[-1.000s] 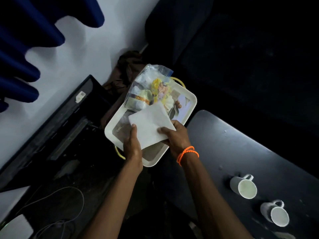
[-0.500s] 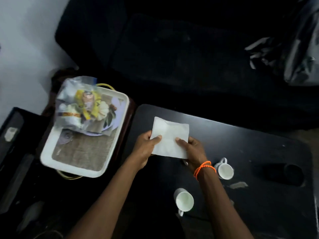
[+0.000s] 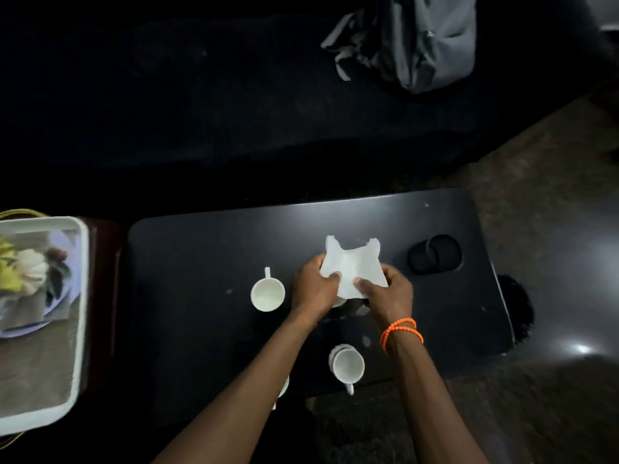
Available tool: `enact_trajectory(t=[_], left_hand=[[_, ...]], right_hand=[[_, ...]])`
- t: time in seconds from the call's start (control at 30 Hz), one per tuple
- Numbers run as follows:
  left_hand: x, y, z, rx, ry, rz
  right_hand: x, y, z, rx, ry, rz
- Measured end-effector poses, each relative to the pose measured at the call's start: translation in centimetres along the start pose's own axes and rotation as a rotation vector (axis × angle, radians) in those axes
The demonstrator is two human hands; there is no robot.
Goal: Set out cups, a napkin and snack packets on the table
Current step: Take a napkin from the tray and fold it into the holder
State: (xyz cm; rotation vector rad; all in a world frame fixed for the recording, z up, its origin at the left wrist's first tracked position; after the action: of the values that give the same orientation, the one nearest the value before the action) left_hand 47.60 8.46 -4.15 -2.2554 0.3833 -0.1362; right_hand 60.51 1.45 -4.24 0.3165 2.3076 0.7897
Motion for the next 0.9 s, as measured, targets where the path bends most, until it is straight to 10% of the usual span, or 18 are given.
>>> enact_trajectory(t=[0.4,0.9], left_hand=[[17.3,-3.3,-0.2,0.179,0.351,0.195],[22.3,-3.8,5.4,-0.393,0.251,-0.255]], right_hand=[[-13.3,-0.9,5.4,-0.155,-0.383,-0.286],[-17.3,2.2,15.4,-0.065,-0.091,-0.840]])
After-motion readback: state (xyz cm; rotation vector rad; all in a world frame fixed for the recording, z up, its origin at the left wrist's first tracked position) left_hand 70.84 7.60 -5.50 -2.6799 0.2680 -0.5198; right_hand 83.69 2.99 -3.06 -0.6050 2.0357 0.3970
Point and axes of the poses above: each hand's wrist, its own z-axis towards the middle knuckle, its own x-axis out of the palm, y = z × x, the point moved 2 cm from there along z, towards the middle knuckle, and after that the axes turned 13 degrees about -z, right-handed, at the moved point
